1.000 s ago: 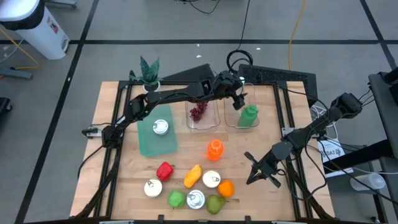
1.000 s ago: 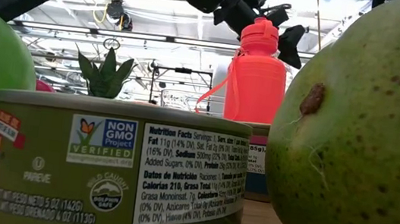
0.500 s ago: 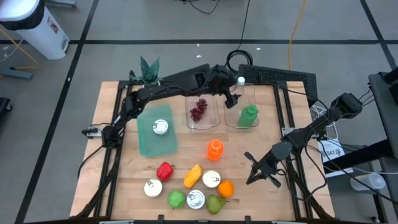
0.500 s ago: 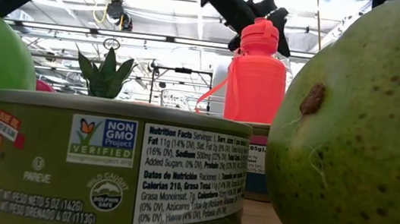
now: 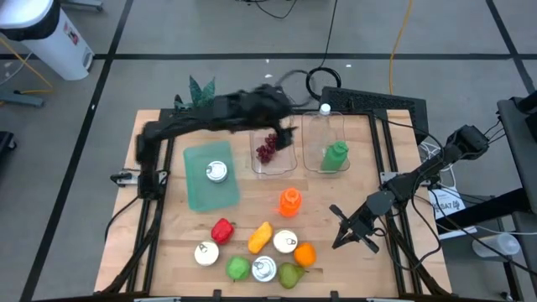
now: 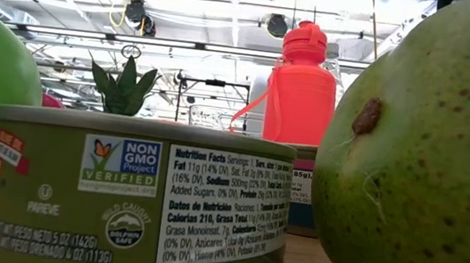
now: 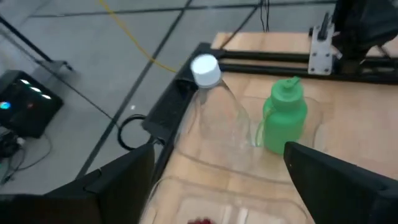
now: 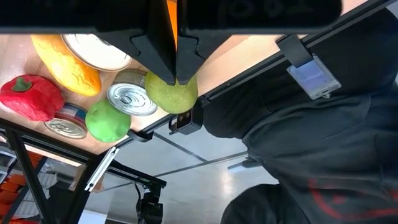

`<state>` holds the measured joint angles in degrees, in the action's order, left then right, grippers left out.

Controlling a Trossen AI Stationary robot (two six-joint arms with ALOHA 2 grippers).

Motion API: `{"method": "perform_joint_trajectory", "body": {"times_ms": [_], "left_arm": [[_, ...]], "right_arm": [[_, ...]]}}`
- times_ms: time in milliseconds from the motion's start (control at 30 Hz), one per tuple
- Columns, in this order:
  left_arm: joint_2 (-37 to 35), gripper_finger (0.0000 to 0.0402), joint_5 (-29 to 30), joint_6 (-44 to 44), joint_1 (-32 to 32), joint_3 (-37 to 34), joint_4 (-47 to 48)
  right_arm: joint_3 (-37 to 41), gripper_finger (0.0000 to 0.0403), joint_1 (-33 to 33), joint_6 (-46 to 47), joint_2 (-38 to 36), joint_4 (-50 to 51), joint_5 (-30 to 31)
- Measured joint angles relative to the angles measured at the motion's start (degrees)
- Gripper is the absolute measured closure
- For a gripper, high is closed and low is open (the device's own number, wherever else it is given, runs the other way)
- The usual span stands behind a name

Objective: Pick & Place Food Item
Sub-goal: Put the mango into the left transparent bin

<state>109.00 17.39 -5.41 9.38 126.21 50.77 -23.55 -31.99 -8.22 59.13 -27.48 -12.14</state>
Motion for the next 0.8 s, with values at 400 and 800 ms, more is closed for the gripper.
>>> {"method": "perform_joint_trajectory", "body": {"times_ms": [400, 800], "left_arm": [[-26.3, 0.0115, 15.6, 6.3, -17.8, -19.8, -1.1], [-66.9, 0.0301, 24.6, 4.6, -29.1, -79.9, -45.5]], "right_arm": [[0.0, 0.0401, 0.0, -0.2, 0.0, -0.6, 0.0], [0.0, 0.0401, 0.0, -0.2, 0.0, -1.1, 0.0]]}}
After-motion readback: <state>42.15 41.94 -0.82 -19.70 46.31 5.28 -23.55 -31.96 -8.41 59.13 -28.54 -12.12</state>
